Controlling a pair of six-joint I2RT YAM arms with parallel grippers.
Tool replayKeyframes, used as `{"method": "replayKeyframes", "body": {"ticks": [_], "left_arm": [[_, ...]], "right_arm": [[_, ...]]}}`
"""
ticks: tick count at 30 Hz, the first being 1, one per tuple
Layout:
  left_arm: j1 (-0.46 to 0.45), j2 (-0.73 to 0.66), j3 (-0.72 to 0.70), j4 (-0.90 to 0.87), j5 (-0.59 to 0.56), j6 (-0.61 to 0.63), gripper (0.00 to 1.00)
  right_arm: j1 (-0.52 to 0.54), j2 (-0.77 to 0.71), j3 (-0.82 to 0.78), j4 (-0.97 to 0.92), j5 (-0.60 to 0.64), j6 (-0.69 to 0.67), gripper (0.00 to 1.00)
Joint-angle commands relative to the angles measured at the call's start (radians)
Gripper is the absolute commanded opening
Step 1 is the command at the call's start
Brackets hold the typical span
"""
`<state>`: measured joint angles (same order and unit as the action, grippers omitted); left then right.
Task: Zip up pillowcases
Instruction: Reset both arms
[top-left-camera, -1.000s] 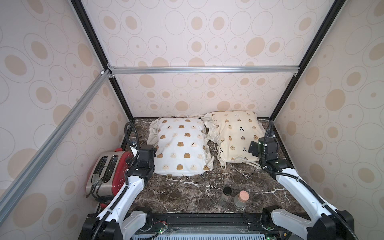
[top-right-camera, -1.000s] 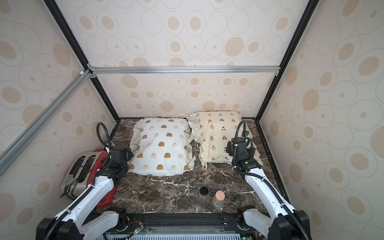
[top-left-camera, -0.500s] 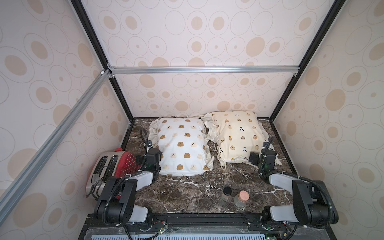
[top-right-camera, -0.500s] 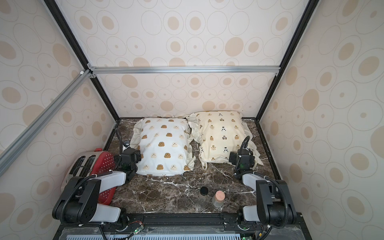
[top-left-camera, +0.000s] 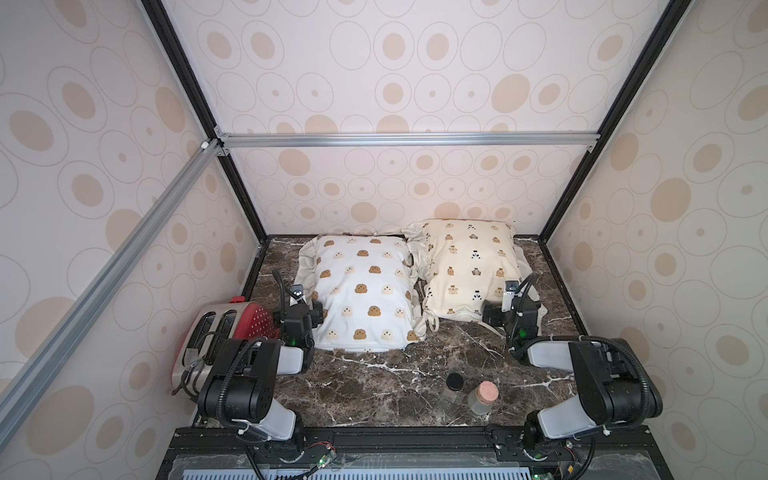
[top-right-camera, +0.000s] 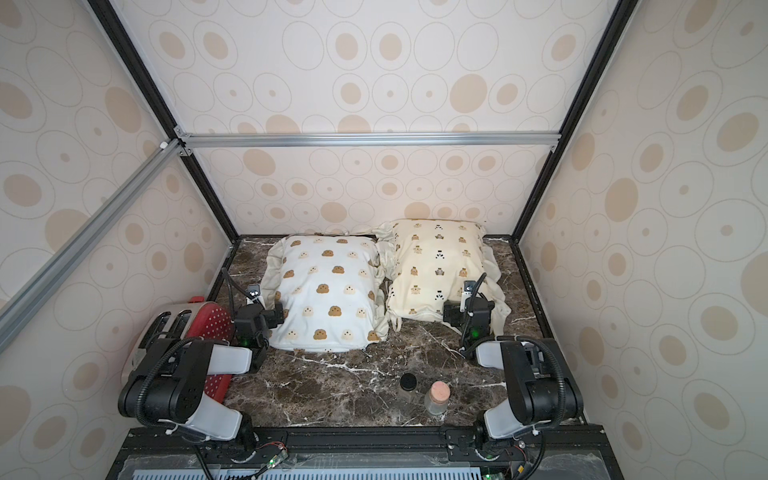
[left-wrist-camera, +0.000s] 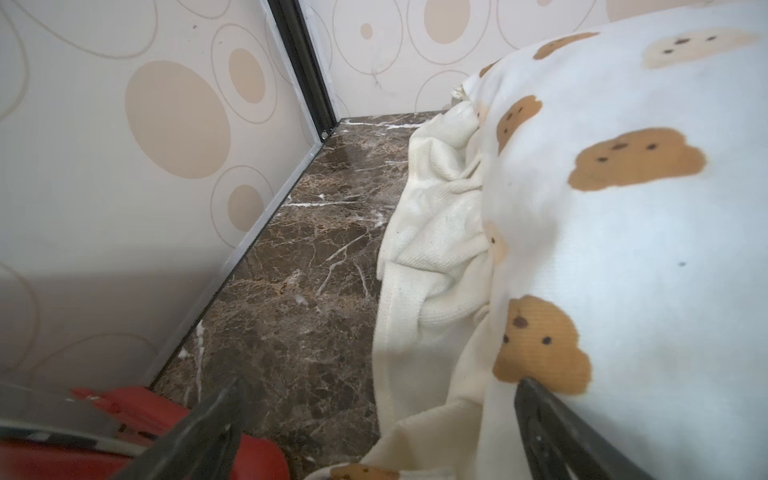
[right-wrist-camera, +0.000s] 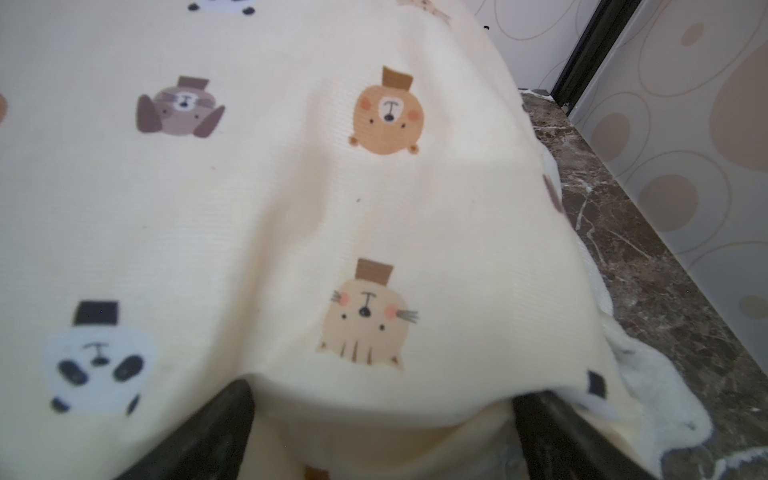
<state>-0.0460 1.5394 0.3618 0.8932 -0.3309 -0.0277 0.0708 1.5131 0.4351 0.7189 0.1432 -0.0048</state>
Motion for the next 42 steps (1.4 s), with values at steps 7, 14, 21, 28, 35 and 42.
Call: {"method": "replayKeyframes", "body": {"ticks": [7, 14, 21, 28, 35, 42], "left_arm": [[0.044, -0.001, 0.049, -0.028, 0.009, -0.046, 0.99], [0.044, -0.001, 0.051, -0.028, 0.009, -0.046, 0.99], [0.044, 0.001, 0.054, -0.033, 0.089, -0.012, 0.99], [0.044, -0.002, 0.048, -0.024, 0.02, -0.042, 0.99], [0.054, -0.007, 0.055, -0.046, 0.063, -0.039, 0.99], [0.052, -0.002, 0.051, -0.031, 0.036, -0.047, 0.99]], "right_arm": [[-0.008, 0.007, 0.019, 0.007, -0.022, -0.01, 0.99], [-0.009, 0.024, 0.014, 0.027, -0.057, -0.02, 0.99], [-0.023, 0.027, -0.005, 0.069, -0.077, -0.017, 1.0], [-0.022, 0.023, 0.0, 0.051, -0.079, -0.016, 0.99], [-0.022, 0.023, 0.0, 0.053, -0.079, -0.016, 1.0], [-0.022, 0.024, 0.0, 0.052, -0.079, -0.016, 0.99]]}}
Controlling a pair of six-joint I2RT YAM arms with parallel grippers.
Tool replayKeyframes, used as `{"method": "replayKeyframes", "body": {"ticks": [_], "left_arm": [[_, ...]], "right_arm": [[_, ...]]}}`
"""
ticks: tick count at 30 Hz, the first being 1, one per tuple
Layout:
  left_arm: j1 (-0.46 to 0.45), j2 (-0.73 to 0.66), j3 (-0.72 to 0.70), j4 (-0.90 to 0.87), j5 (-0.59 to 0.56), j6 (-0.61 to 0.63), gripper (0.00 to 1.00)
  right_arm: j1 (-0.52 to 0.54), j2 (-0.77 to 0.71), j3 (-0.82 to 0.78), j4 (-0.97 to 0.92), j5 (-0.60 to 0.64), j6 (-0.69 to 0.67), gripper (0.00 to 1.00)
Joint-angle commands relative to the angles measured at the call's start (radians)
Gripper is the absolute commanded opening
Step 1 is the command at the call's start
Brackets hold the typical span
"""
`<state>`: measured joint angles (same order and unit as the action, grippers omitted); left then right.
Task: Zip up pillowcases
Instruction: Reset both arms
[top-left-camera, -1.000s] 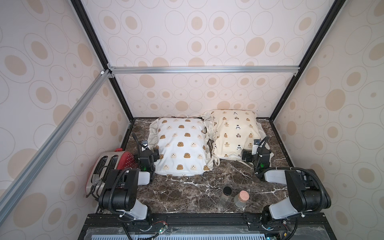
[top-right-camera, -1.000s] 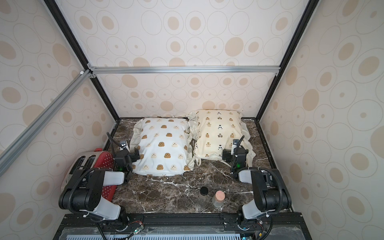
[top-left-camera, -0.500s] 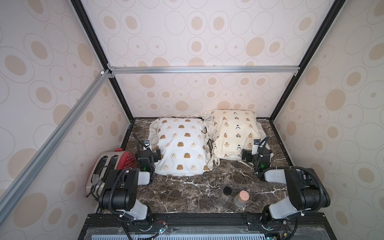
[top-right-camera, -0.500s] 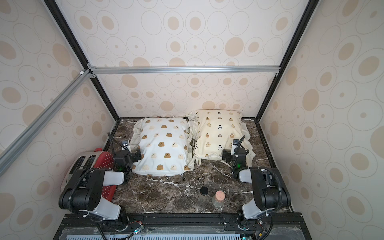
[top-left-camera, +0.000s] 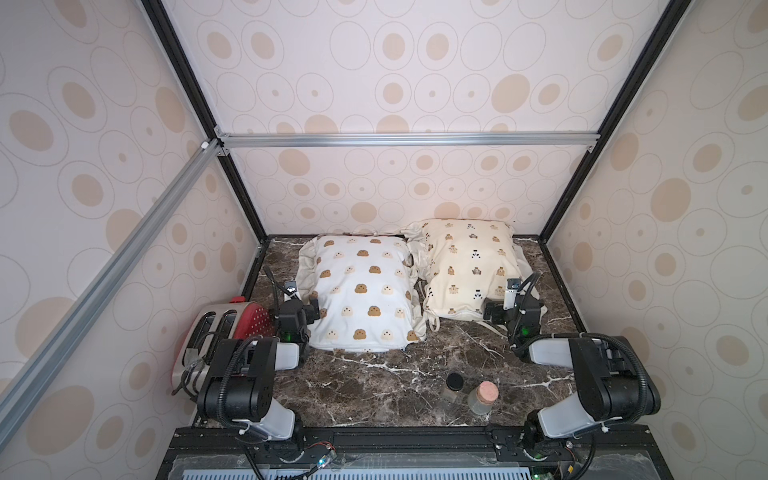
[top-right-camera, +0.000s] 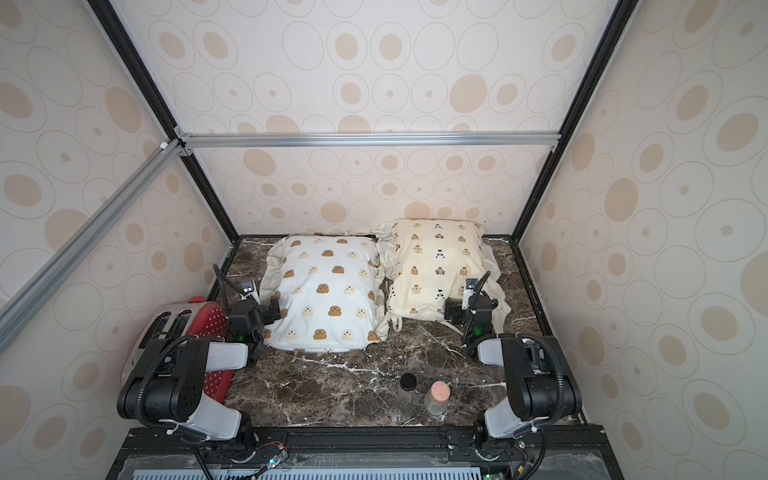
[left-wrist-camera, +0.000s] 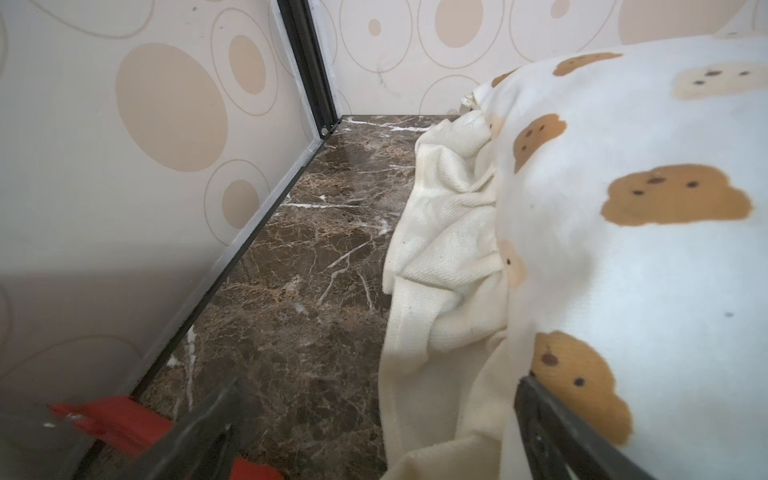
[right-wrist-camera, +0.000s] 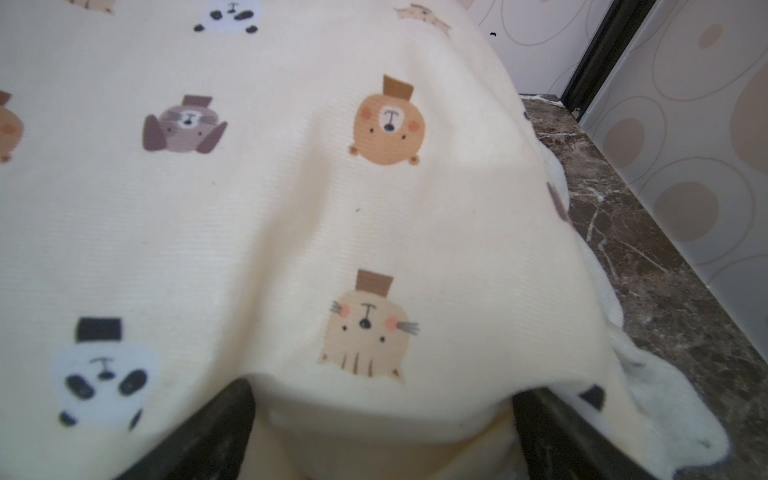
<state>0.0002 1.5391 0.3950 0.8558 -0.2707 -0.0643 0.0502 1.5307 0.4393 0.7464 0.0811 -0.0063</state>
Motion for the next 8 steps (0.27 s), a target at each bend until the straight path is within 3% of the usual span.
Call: {"method": "replayKeyframes", "body": {"ticks": [1, 8], "left_arm": [[0.006, -0.002, 0.018, 0.005, -0.024, -0.008, 0.99], [0.004, -0.002, 0.018, 0.006, -0.014, -0.001, 0.99]], "right_arm": [[-0.001, 0.006, -0.004, 0.025, -0.017, -0.014, 1.0], [-0.003, 0.005, -0.004, 0.025, -0.017, -0.014, 1.0]]}}
